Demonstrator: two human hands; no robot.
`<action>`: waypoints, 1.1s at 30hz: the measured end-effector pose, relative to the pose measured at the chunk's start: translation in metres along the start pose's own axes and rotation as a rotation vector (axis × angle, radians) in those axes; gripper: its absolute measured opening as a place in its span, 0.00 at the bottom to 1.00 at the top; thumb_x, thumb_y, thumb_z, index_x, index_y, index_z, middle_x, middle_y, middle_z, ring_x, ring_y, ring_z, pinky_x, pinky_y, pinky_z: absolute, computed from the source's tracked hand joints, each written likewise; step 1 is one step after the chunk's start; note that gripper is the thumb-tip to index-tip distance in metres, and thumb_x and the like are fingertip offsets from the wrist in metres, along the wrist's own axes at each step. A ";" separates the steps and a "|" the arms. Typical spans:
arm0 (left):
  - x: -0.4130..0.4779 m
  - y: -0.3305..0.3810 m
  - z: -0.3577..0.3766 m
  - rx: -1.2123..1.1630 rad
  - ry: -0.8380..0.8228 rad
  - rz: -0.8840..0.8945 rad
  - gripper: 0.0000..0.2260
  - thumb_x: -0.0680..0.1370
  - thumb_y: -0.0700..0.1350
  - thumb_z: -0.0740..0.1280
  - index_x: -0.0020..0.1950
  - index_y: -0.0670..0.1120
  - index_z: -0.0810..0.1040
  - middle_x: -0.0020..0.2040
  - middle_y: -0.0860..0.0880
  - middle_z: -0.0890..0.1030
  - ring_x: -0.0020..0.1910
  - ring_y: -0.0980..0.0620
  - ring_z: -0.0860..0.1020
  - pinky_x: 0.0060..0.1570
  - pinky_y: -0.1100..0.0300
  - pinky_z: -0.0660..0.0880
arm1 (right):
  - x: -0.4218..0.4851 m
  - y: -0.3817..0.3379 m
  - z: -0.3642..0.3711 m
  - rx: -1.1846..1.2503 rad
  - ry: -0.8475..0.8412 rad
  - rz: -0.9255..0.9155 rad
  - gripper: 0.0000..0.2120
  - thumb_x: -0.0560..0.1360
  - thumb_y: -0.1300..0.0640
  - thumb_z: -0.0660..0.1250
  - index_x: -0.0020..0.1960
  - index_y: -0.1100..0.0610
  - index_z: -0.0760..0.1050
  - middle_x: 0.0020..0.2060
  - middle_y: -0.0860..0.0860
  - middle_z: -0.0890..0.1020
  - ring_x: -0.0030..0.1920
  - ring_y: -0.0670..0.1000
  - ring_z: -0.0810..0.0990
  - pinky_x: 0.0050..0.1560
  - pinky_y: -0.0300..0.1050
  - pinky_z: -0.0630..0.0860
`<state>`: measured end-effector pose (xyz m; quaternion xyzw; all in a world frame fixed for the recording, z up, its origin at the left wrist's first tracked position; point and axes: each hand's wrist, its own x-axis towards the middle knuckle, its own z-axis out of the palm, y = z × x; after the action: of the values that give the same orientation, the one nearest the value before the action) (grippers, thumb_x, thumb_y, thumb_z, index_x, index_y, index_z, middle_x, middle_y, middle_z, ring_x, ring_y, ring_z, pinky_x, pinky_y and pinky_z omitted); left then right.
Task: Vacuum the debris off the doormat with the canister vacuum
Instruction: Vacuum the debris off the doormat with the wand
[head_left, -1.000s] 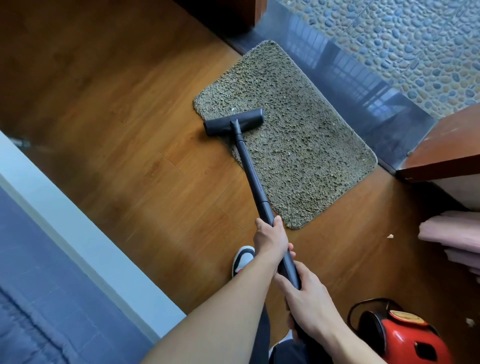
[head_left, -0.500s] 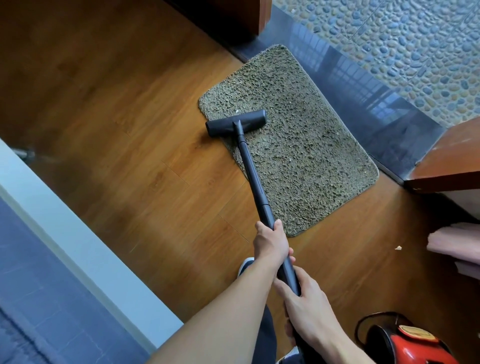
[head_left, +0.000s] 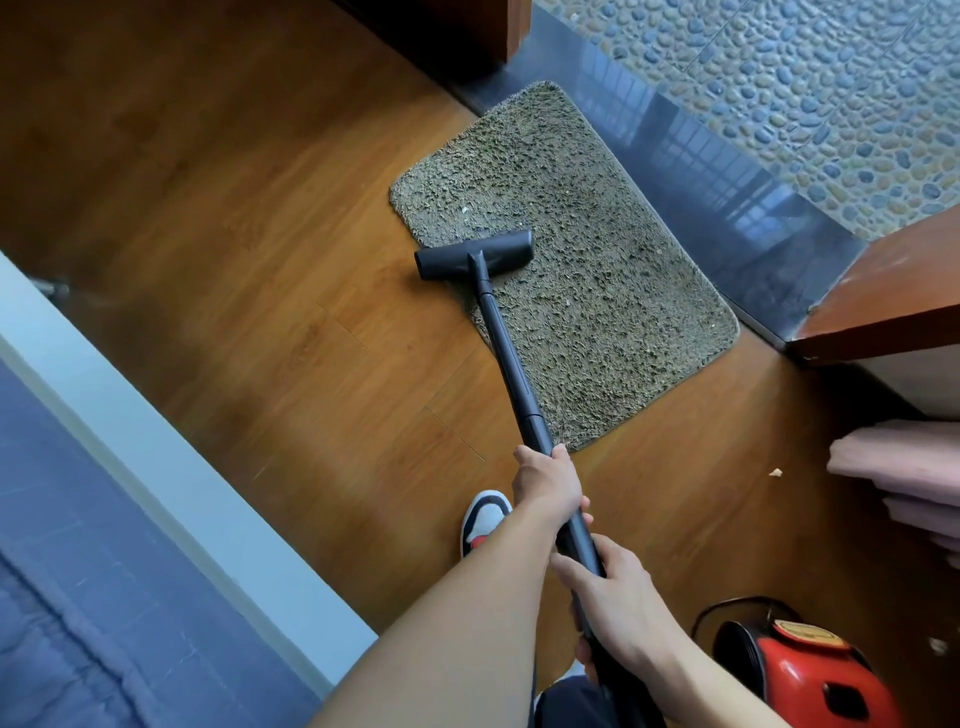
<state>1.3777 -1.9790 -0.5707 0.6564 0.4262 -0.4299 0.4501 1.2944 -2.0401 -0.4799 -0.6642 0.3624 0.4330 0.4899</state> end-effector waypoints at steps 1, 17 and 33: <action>-0.003 -0.008 0.004 -0.005 -0.009 -0.010 0.11 0.84 0.51 0.55 0.60 0.44 0.63 0.40 0.43 0.75 0.26 0.48 0.75 0.30 0.54 0.79 | -0.002 0.009 -0.001 0.005 -0.004 0.009 0.08 0.79 0.50 0.66 0.49 0.56 0.74 0.30 0.53 0.77 0.26 0.54 0.76 0.31 0.51 0.76; -0.061 -0.124 0.074 -0.019 -0.089 -0.031 0.11 0.84 0.52 0.55 0.63 0.47 0.62 0.45 0.44 0.74 0.27 0.53 0.75 0.28 0.60 0.78 | -0.064 0.133 -0.024 -0.072 0.081 0.053 0.06 0.78 0.50 0.68 0.53 0.50 0.78 0.41 0.52 0.84 0.37 0.46 0.80 0.38 0.37 0.74; -0.038 -0.079 0.048 -0.061 -0.003 0.066 0.16 0.82 0.53 0.58 0.66 0.45 0.65 0.34 0.47 0.75 0.23 0.51 0.75 0.35 0.51 0.82 | -0.045 0.085 -0.018 0.019 0.020 -0.042 0.05 0.80 0.48 0.65 0.55 0.46 0.73 0.35 0.56 0.82 0.26 0.50 0.79 0.30 0.44 0.77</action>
<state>1.2839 -2.0134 -0.5633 0.6553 0.4167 -0.4027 0.4845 1.2051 -2.0766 -0.4646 -0.6715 0.3572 0.4123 0.5014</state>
